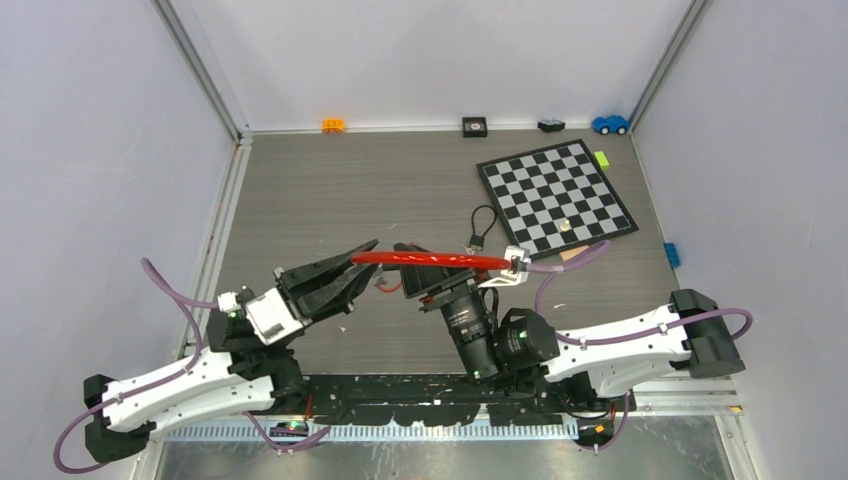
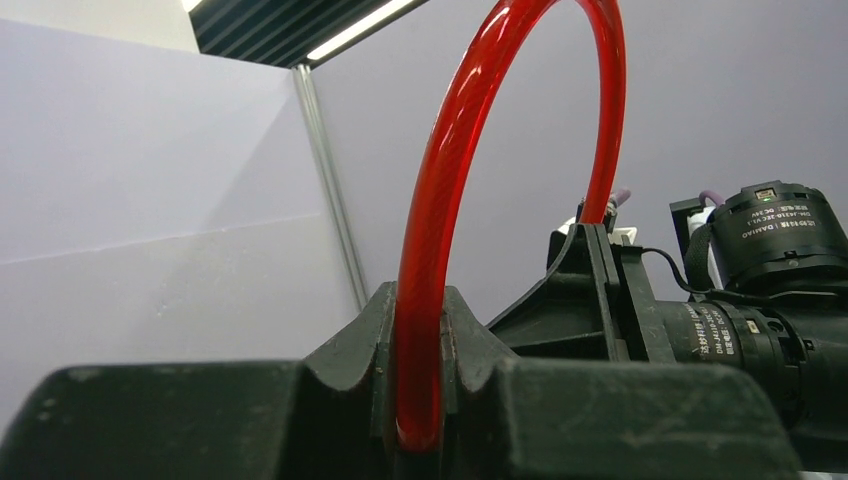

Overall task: Lock with the key
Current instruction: Lock the lock.

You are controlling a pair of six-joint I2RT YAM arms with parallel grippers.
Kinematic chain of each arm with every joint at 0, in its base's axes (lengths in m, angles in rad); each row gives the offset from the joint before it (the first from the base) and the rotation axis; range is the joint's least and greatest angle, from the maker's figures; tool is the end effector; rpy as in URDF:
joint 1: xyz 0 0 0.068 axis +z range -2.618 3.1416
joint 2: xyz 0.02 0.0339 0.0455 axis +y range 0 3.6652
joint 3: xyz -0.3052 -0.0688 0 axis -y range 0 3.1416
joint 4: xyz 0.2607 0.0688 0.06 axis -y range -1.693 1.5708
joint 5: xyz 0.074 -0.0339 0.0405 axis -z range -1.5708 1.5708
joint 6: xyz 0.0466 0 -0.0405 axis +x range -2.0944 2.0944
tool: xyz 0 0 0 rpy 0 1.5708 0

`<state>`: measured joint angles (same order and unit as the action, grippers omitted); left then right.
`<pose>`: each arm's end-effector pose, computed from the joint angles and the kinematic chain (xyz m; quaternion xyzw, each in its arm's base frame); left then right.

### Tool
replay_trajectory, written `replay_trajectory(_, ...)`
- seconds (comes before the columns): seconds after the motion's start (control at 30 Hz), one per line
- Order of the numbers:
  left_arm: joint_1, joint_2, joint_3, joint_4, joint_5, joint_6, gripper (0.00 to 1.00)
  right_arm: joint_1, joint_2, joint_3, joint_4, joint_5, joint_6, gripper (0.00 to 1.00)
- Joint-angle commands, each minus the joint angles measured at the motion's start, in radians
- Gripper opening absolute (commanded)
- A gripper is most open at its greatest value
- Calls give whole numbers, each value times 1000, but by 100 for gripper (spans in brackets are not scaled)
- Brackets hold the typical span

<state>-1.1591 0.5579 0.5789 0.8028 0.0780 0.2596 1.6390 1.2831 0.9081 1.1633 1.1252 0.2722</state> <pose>0.0376 -0.0952 0.4289 0.2650 0.2530 -0.4173 0.8316 0.0239 0.2665 0.4332 0.1787 0.5615 0.5212 0.6174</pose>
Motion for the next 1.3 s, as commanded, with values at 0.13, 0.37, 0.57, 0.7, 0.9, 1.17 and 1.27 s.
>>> replay_trajectory(0.13,-3,15,9,112,-95,-70,0,6,-56,-27,117,56,-74,52)
replay_trajectory(0.37,-3,43,7,158,-218,-110,0,5,-69,-53,143,90,-56,54)
replay_trajectory(0.57,-2,63,0,198,-299,-137,0,6,-73,-55,150,90,-69,57)
replay_trajectory(0.7,-3,74,0,212,-299,-146,0,4,-66,-52,149,93,-70,58)
replay_trajectory(0.9,-3,78,-1,223,-295,-153,0,4,-57,-52,154,108,-44,58)
replay_trajectory(1.17,-3,84,-4,245,-297,-166,0,-7,-52,-64,156,137,13,49)
replay_trajectory(1.27,-3,91,-3,255,-297,-170,0,-11,-45,-63,156,145,30,45)
